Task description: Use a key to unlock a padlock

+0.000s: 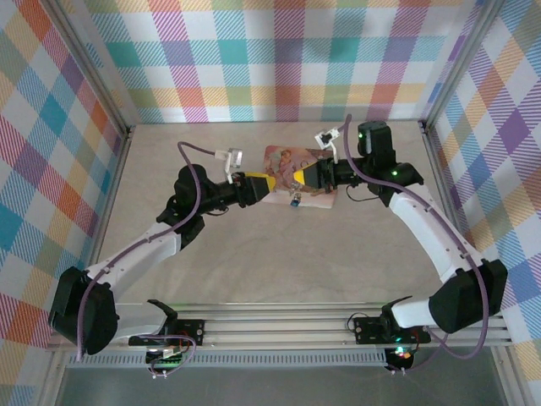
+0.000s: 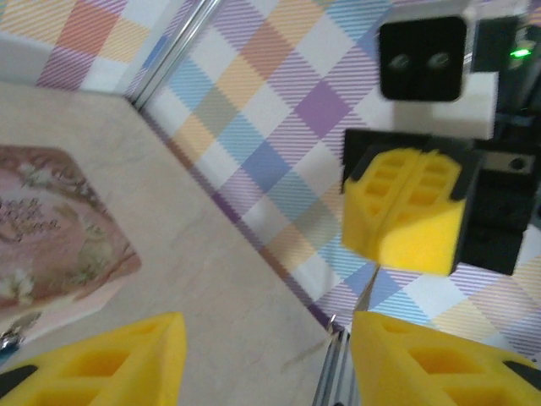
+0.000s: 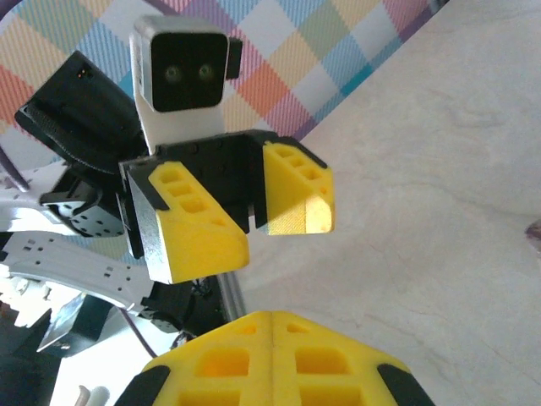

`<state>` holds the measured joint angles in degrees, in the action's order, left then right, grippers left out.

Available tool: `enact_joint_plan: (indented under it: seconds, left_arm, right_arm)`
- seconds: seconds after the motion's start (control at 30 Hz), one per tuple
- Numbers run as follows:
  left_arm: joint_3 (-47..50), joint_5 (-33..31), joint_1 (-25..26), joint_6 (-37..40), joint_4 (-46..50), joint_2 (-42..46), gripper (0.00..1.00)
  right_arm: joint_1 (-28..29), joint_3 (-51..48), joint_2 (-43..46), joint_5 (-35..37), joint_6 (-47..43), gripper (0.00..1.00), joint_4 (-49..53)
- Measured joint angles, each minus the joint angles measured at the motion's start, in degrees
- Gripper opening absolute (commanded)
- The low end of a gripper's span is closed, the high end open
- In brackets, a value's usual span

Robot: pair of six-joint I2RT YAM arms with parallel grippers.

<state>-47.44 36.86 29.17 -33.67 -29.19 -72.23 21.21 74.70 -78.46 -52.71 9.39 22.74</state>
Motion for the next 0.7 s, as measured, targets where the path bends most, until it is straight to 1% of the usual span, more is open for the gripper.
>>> enact_joint_plan:
  seconds: [0.2,0.33,0.5,0.7]
  left_arm:
    - [0.6,3.2,0.1,-7.7,-11.8,-4.9,0.43]
    - [0.6,5.5,0.6,-11.6,-16.6,-8.3,0.42]
    - [0.5,7.5,2.3,-13.7,-18.9,-10.4,0.42]
    - [0.4,8.8,2.6,-13.7,-19.0,-10.4,0.43]
  right_arm:
    - [0.4,0.2,-0.6,-2.1,0.4,0.0,-0.6]
    - [0.4,0.7,-0.6,-2.4,0.4,0.0,-0.7]
    - [0.4,0.7,-0.6,-2.2,0.4,0.0,-0.7]
    - [0.4,1.4,-1.9,-2.2,0.4,0.0,-0.6]
